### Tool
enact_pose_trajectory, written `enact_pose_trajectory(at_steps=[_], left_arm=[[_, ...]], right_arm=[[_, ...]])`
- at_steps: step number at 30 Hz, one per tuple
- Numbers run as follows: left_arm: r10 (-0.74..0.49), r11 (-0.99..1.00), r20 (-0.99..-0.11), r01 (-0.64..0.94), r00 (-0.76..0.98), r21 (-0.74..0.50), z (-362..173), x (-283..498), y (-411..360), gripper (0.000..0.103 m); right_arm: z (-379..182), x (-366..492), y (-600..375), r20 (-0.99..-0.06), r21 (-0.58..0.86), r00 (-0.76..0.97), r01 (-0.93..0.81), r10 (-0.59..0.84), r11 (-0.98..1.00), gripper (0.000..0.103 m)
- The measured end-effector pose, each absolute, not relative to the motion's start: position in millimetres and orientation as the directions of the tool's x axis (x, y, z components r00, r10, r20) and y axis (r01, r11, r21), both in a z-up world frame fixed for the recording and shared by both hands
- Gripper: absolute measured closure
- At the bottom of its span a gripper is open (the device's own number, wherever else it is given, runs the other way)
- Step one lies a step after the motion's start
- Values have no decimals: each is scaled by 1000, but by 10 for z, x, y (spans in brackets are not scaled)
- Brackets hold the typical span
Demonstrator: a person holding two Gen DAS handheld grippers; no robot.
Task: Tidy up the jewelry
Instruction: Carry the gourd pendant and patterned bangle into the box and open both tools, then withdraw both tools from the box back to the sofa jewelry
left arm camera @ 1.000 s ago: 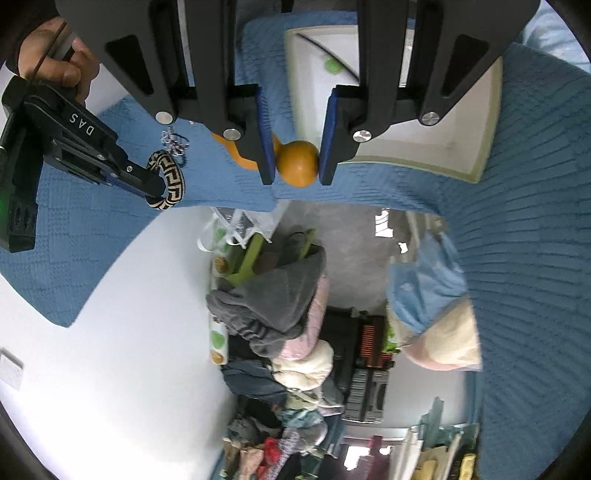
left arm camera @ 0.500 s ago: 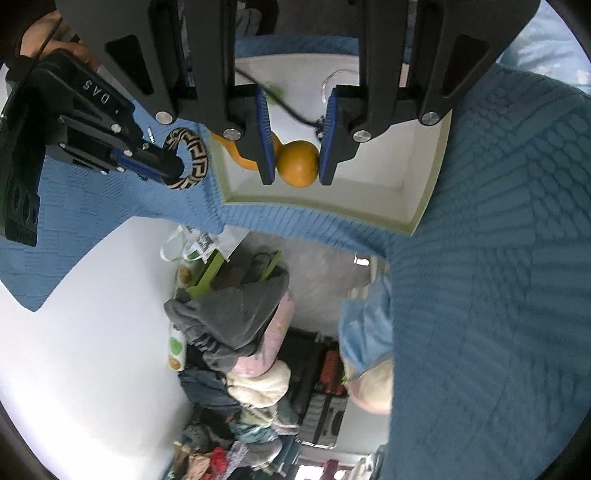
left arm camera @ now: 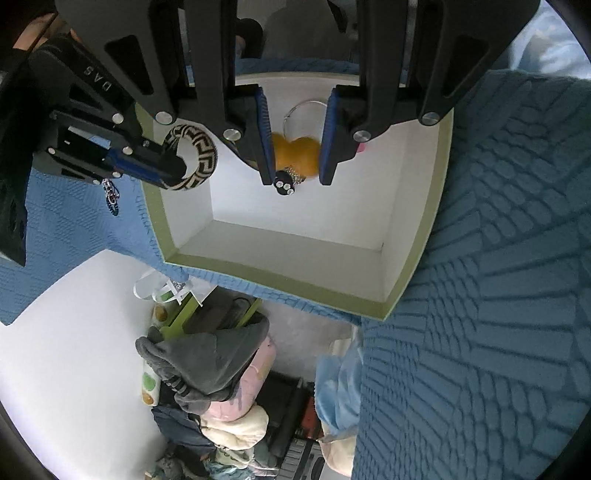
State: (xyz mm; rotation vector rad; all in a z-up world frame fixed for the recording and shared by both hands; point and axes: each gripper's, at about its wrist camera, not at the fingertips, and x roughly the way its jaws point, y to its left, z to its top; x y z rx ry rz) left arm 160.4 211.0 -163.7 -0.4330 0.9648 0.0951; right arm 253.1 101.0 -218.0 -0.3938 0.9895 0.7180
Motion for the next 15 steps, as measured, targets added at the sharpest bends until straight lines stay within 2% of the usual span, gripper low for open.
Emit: enact_pose_trajectory(at_steps=[5,7,8,10,11,15], left_arm=[[-106,911,-822,-277,560,-306,-1664,1620,2101,78],[-113,906,-823,-283,557,-316,-1652,1624,2099,78],[-118,904,-823,-283,556,-320,-1642,1625,2100,77],[-111,903,-822,-288,559,-318,-1606,1640,2075,62],[-107,904,-819,-287,564,-316,-1589,1634,2066,59],[-96,914,-795,-262,599,-308,-1386,1620,1932,57]], right_arm=[[-2246,2530,1002,-872,16,337,-704,354,710,96],[-2231,2541,994,-874,17,334,-703,353,710,88],[-2212,2541,985,-872,23,334,-703,359,710,78],[-2141,2535,947,-859,32,344,-703,378,711,78],[-2086,2533,918,-852,31,354,-702,386,711,78],[-1859,2549,804,-818,40,389,-698,425,715,78]])
